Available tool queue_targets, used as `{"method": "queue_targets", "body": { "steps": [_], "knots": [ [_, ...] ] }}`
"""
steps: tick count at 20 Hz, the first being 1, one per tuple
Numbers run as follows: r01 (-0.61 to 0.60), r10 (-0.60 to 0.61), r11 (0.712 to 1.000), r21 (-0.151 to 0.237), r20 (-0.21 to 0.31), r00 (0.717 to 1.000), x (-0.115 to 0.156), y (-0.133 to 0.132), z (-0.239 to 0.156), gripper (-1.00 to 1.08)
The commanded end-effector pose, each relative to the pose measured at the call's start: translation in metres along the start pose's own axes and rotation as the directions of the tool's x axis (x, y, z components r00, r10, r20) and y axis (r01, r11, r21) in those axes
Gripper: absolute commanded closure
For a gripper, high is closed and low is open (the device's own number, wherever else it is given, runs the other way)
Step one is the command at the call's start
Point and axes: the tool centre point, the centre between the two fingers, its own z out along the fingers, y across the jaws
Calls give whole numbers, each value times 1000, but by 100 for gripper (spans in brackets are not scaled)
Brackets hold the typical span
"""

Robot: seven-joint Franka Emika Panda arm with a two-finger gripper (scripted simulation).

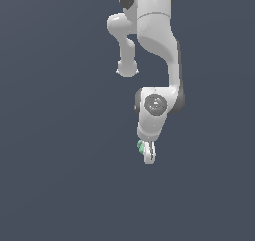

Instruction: Pick up the object and move it to a goal position.

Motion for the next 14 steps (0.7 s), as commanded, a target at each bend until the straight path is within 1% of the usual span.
{"method": "queue_targets", "body": {
  "steps": [1,14],
  "knots": [
    [0,0,1000,2,0,1000,0,-1,0,108],
    [0,0,1000,2,0,1000,-1,0,0,108]
  ]
}}
